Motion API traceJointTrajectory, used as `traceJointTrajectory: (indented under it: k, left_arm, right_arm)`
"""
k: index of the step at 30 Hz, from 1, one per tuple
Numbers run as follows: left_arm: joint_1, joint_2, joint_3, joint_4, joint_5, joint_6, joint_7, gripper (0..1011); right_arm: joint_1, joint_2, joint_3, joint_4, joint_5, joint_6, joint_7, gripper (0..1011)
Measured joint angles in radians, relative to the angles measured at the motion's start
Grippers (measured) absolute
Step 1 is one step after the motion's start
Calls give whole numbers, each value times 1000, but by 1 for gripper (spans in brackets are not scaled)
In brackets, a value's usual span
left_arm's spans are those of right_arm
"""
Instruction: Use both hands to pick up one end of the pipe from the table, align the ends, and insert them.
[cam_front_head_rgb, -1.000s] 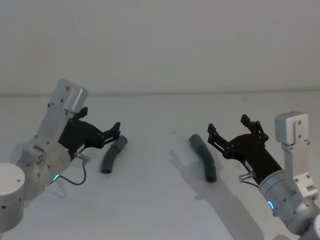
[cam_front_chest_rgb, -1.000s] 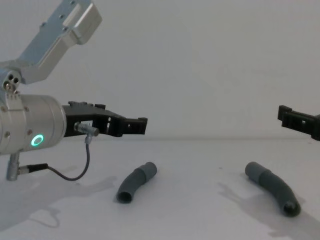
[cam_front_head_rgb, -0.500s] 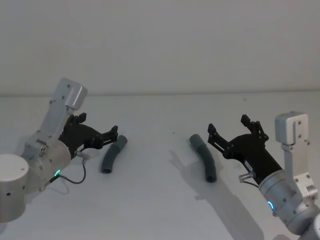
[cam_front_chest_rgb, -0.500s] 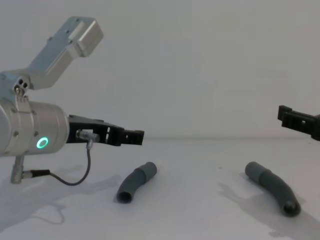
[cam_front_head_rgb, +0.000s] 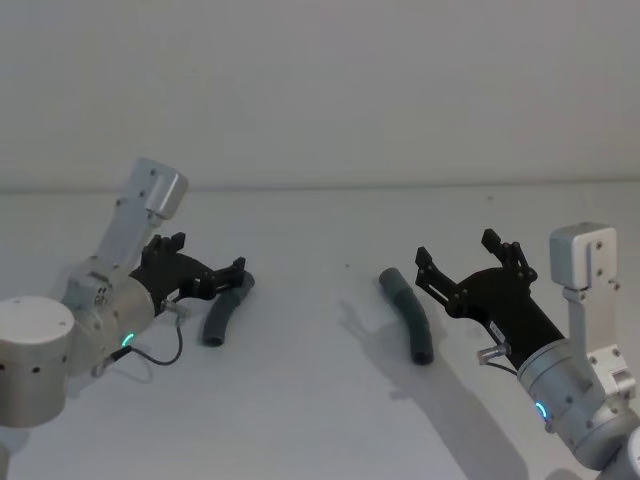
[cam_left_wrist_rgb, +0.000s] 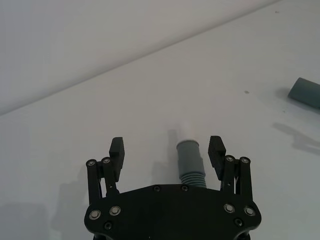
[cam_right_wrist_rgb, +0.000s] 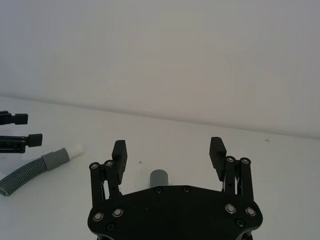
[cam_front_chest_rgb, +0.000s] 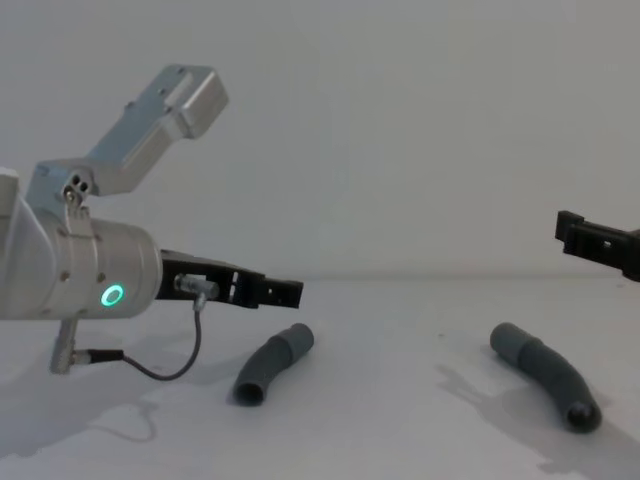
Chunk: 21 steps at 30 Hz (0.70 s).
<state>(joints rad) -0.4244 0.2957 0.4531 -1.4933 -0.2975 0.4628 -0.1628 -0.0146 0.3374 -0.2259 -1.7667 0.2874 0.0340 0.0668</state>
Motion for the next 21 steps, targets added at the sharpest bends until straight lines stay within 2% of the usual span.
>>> traceJointTrajectory:
  k: [21]
  left_arm:
    - [-56, -36, 30, 108, 27, 18, -41, 1002]
  right_arm:
    - [0, 0, 0, 0, 0, 0, 0, 1002]
